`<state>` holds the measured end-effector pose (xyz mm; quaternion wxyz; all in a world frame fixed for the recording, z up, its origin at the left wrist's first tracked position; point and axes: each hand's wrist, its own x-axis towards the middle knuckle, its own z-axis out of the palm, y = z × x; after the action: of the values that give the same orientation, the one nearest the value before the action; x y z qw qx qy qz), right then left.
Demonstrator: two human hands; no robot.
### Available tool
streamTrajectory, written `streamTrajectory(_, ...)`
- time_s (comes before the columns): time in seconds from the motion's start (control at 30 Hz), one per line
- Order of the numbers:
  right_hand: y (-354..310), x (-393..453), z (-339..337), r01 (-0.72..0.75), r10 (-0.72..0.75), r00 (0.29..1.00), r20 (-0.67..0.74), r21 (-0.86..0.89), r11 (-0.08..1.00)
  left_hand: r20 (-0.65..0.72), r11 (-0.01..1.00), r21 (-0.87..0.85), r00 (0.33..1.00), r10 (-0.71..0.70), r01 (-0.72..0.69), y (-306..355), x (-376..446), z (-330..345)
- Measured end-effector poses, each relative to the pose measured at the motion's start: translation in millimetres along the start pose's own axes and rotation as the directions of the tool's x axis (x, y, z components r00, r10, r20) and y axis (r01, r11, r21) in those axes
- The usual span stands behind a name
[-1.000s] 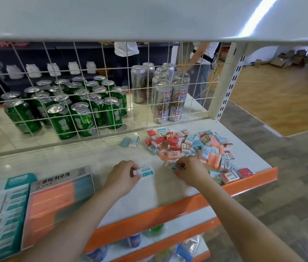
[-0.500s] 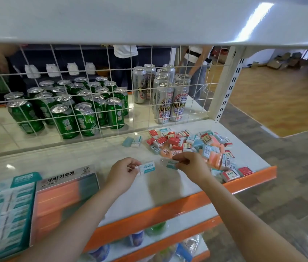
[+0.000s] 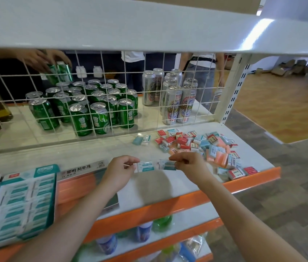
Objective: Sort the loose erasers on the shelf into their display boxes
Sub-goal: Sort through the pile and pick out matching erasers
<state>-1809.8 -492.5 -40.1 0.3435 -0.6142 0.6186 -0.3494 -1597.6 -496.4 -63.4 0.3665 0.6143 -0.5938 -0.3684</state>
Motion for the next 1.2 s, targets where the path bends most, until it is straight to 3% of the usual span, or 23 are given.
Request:
streamTrajectory(0.37, -29, -7, 40, 0.073, -0.074, 0.994, 0.076, 0.02, 0.997, -0.141, 0.997, 0.075, 0.99, -0.002, 0.013, -17, -29, -42)
streamTrajectory(0.97, -82, -22, 133, 0.183, -0.212, 0.945, 0.25, 0.135, 0.974, -0.477, 0.976, 0.171, 0.878, -0.039, 0.136, -52, -93, -136)
streamTrajectory(1.2, -105, -25, 171, 0.21, -0.235, 0.927, 0.294, 0.114, 0.971, -0.457, 0.945, 0.273, 0.889, -0.037, 0.18, -70, -105, -182)
